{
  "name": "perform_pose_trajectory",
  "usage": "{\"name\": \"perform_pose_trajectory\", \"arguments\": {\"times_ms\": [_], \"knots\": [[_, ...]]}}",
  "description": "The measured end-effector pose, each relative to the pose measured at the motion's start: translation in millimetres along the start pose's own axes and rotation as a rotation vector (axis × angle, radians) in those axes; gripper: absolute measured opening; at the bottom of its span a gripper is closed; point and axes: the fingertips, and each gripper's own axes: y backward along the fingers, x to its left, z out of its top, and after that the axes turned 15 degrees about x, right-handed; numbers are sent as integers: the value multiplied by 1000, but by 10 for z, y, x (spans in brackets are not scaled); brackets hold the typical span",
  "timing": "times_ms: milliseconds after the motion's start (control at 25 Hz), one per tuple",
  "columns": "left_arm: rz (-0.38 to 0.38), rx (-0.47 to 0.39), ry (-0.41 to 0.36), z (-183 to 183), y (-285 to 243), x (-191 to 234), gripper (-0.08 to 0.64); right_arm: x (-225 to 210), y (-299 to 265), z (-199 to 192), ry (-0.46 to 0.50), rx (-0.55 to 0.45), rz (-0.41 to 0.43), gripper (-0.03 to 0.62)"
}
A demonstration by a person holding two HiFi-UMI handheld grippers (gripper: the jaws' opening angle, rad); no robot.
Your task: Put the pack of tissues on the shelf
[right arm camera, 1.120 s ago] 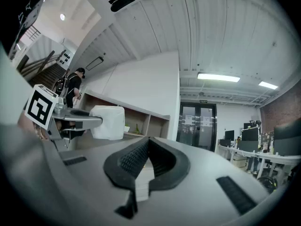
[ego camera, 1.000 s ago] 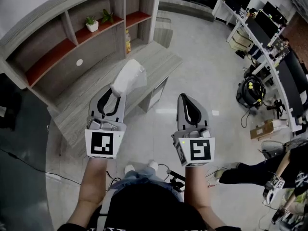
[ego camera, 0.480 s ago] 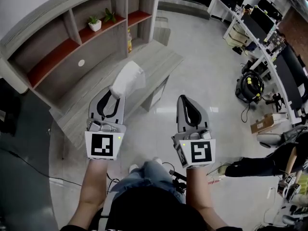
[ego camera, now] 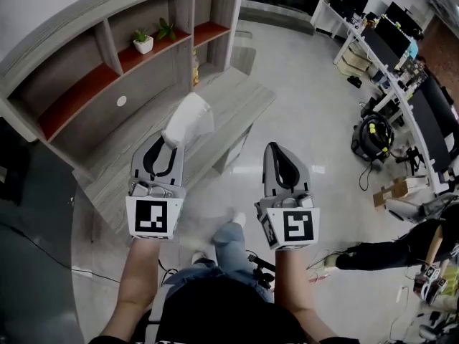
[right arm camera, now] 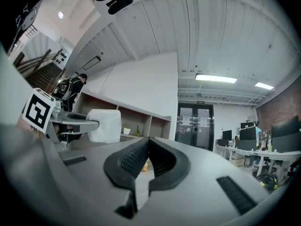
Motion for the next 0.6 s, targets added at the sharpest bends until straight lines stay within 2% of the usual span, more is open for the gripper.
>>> {"name": "perform_pose_trajectory", "arguments": {"times_ms": [200,400,600], "knots": [[16,-9,-13,-19,-352,75,92,-131,-405,-65,-19,54,4,15],[45,4,-17,41,-748,71,92,-409,-756,11,4,-16,43,15],[82,16,-11,99,-1280,55,92,-819,-1203,48,7,-25,70,15]]}}
